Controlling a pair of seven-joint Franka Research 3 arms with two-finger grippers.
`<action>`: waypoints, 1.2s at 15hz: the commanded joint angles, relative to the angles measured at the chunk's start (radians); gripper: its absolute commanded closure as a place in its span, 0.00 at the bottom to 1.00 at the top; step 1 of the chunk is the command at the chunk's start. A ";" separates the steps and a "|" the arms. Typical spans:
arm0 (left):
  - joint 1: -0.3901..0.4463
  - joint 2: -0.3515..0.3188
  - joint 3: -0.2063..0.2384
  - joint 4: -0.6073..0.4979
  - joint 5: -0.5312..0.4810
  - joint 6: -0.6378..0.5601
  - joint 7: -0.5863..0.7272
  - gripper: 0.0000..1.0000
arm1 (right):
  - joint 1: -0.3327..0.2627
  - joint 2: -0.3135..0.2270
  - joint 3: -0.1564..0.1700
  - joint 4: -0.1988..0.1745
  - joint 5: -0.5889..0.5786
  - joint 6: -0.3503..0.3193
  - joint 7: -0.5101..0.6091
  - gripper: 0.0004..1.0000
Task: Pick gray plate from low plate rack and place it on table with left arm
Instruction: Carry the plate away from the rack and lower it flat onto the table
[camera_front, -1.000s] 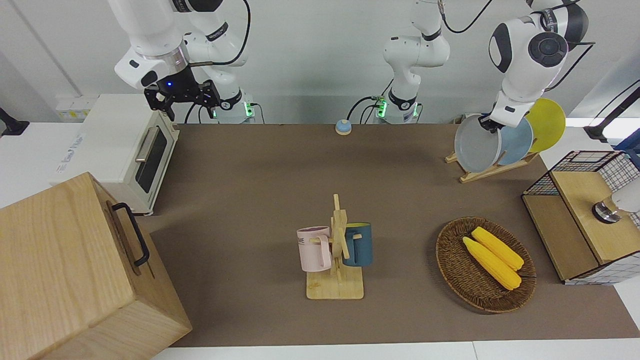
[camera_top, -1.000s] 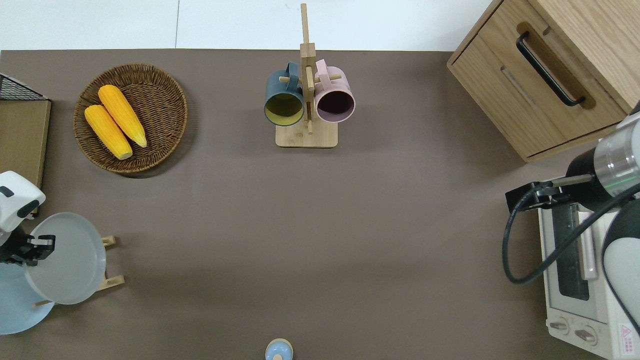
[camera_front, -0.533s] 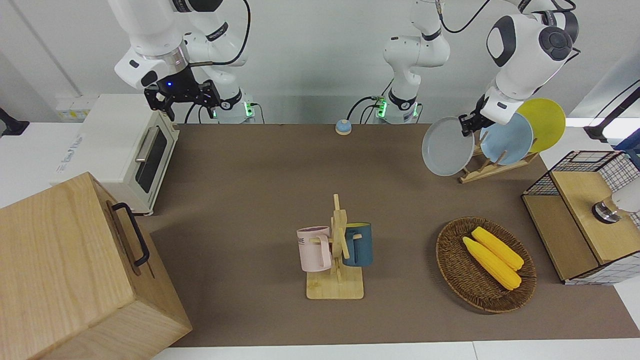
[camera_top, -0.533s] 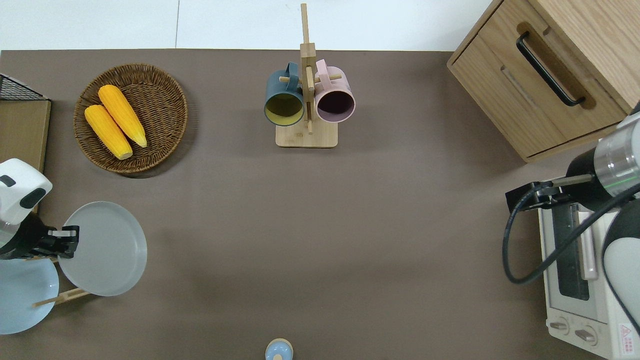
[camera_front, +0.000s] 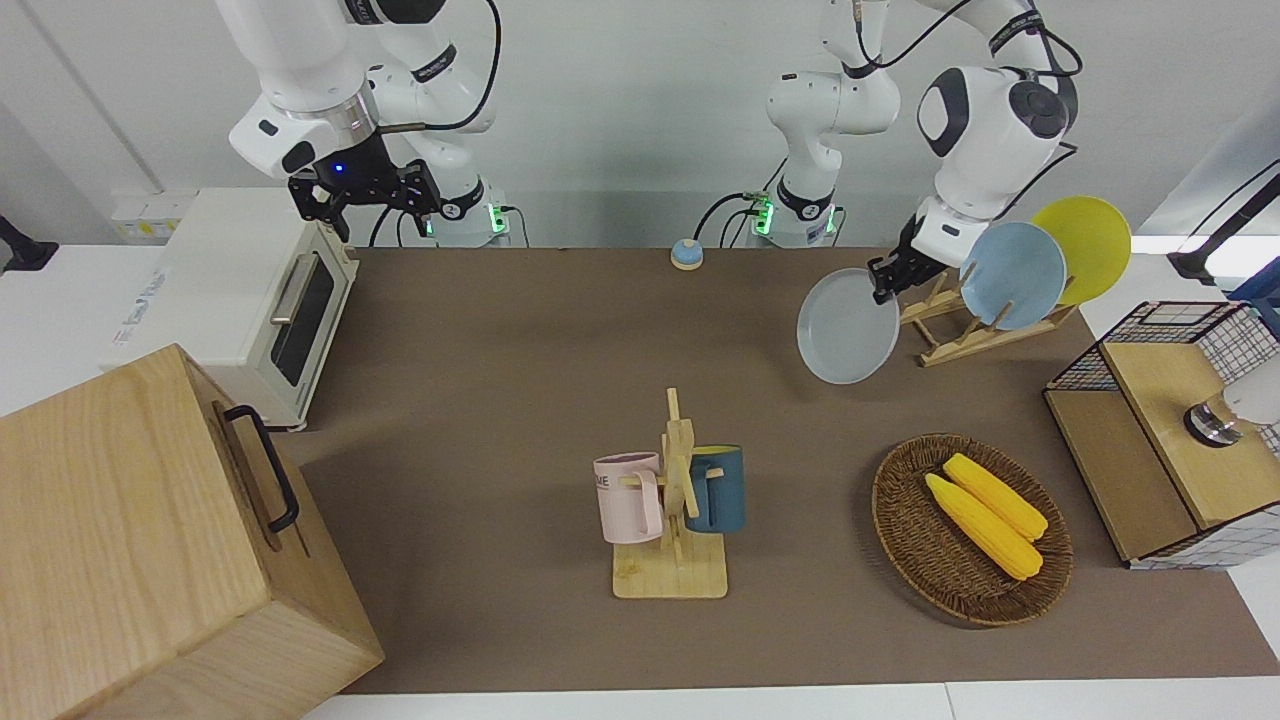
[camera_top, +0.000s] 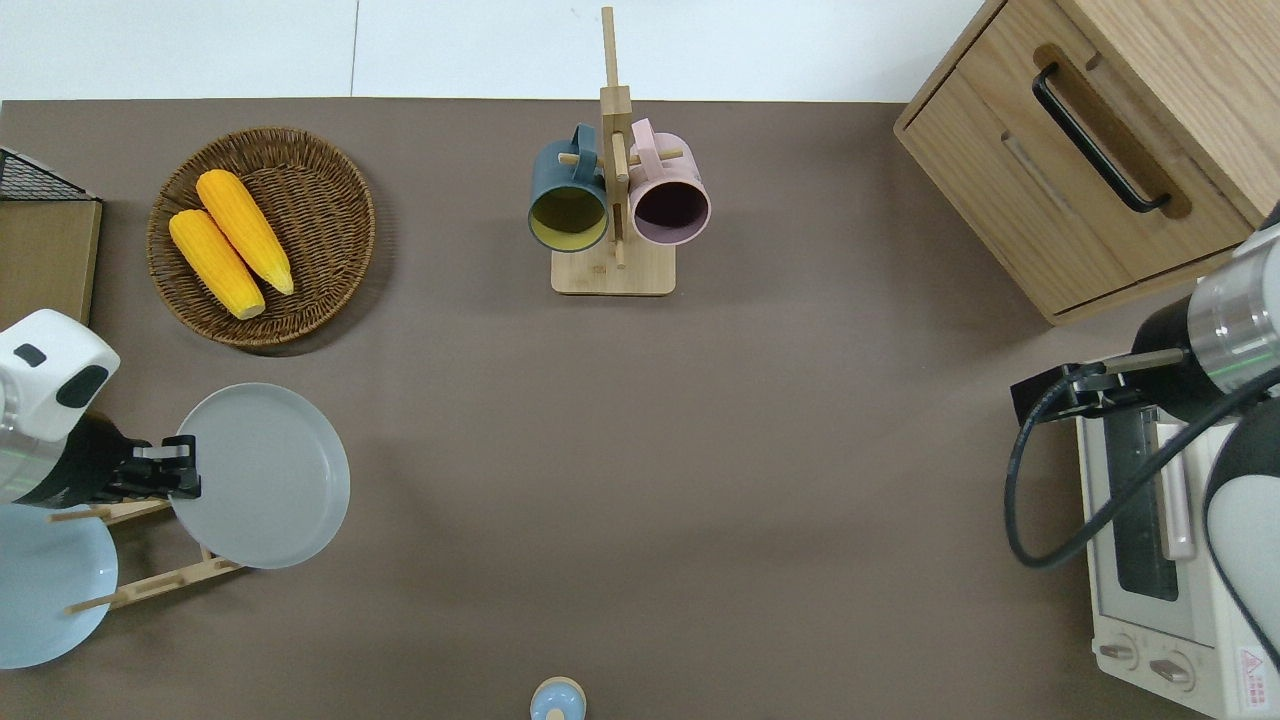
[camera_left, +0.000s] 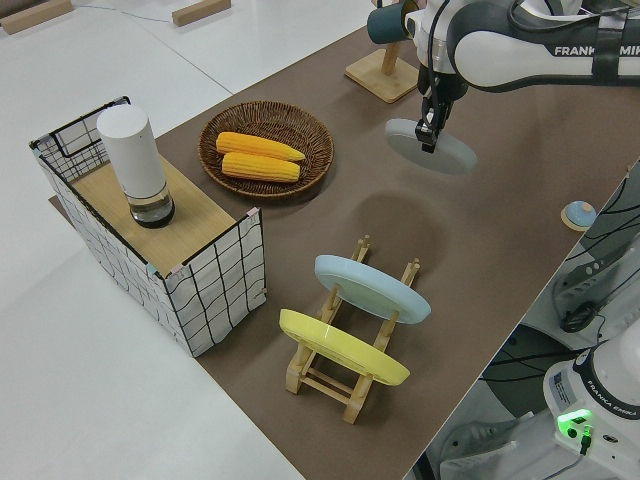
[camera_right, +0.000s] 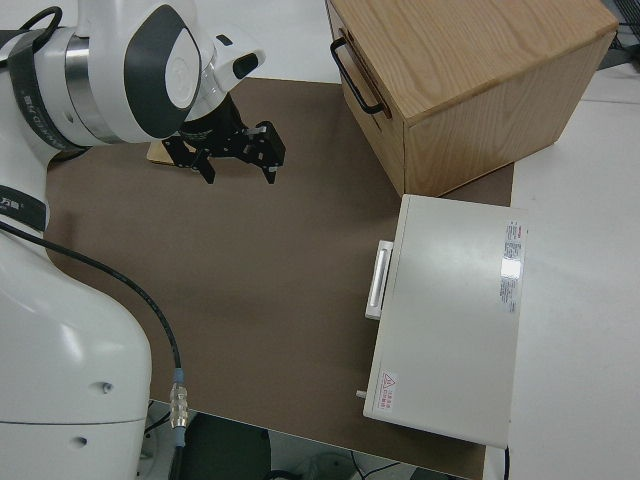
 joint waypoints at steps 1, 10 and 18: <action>0.006 -0.047 -0.047 -0.132 -0.016 0.061 -0.029 1.00 | -0.026 -0.002 0.023 0.010 -0.007 -0.014 0.013 0.02; 0.032 -0.010 -0.066 -0.169 -0.004 0.072 -0.010 0.34 | -0.026 -0.002 0.023 0.010 -0.007 -0.014 0.013 0.02; 0.037 -0.007 -0.058 -0.152 0.015 0.074 -0.009 0.22 | -0.026 -0.002 0.023 0.010 -0.007 -0.014 0.013 0.02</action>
